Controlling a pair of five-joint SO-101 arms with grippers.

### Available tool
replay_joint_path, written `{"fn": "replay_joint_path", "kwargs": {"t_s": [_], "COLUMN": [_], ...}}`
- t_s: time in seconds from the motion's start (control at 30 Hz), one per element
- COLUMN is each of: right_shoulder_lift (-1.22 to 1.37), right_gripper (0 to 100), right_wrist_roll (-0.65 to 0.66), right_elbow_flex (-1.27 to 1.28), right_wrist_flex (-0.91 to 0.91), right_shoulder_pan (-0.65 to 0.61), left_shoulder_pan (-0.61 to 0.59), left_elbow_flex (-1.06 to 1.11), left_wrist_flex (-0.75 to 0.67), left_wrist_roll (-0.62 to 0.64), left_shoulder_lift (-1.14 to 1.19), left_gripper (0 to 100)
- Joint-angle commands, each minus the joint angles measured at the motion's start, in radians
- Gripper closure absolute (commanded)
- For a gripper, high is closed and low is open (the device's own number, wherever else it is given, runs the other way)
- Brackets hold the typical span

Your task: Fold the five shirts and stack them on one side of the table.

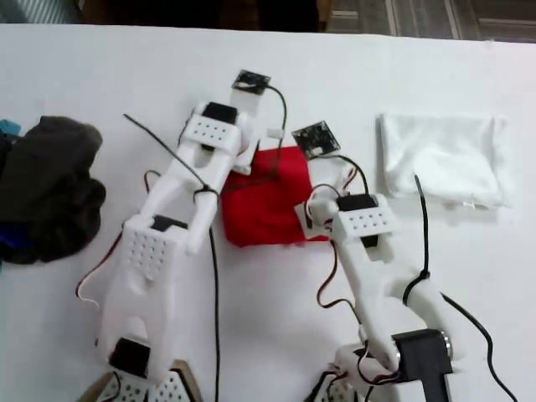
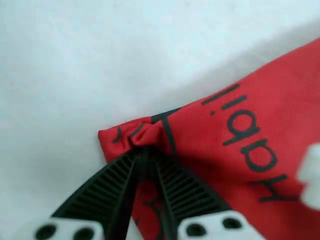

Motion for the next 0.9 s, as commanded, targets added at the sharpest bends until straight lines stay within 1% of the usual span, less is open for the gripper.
{"fn": "replay_joint_path", "kwargs": {"t_s": [0.0, 0.13, 0.27, 0.37, 0.53, 0.67, 0.73, 0.8, 0.87], "right_shoulder_lift": [-0.044, -0.042, -0.047, -0.053, -0.054, -0.068, -0.113, -0.18, -0.254], "right_gripper": [97.8, 97.8, 97.8, 97.8, 97.8, 97.8, 97.8, 97.8, 97.8], "right_wrist_roll": [-0.008, -0.008, -0.008, -0.008, -0.008, -0.009, -0.015, -0.058, -0.084], "right_elbow_flex": [-0.005, 0.003, 0.04, 0.051, 0.051, 0.051, 0.052, 0.052, 0.052], "right_wrist_flex": [-0.012, -0.012, -0.059, -0.073, -0.068, -0.067, -0.05, -0.015, 0.022], "right_shoulder_pan": [-0.001, -0.001, -0.002, 0.001, 0.001, 0.001, 0.001, 0.001, 0.002], "left_shoulder_pan": [-0.003, -0.011, -0.011, -0.011, -0.005, -0.005, -0.003, 0.0, 0.029], "left_elbow_flex": [-0.015, -0.022, -0.094, -0.179, -0.334, -0.378, -0.377, -0.384, -0.374], "left_wrist_flex": [-0.009, 0.014, 0.1, 0.186, 0.367, 0.471, 0.483, 0.483, 0.486], "left_wrist_roll": [0.012, 0.011, 0.011, 0.011, 0.006, 0.006, 0.006, 0.005, 0.002], "left_shoulder_lift": [-0.011, -0.014, -0.032, -0.054, -0.083, -0.084, -0.092, -0.098, -0.132], "left_gripper": [97, 97, 97, 97, 97, 97, 97, 97, 97]}}
